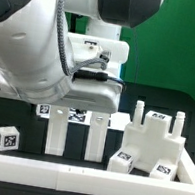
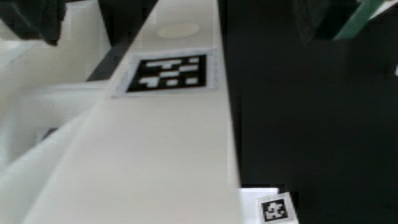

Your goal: Assemble chair

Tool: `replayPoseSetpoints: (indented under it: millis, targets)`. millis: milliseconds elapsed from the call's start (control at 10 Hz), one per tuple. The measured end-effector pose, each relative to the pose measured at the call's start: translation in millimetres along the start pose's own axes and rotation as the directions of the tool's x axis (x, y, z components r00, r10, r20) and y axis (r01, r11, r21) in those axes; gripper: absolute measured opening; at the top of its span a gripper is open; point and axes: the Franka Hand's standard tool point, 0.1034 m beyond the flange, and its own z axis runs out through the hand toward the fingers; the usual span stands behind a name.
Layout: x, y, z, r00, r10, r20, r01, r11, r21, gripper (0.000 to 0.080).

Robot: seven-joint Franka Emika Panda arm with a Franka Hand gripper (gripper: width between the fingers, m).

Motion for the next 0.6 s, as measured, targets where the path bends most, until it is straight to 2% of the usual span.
replayPoseSetpoints:
  millis: [100,400,600]
  targets:
    - [0.6,0.0,1.3,1.0,0.001,0.0,-0.001,1.0,0.0,0.0648]
    - [8.3,-2.5,30.9,1.0,0.007,0.02,-0.007,1.0,-0.006,0.0648]
    - [8.4,-3.0,33.3,1.0,0.005,0.022,-0.005,1.0,-0.007,0.0648]
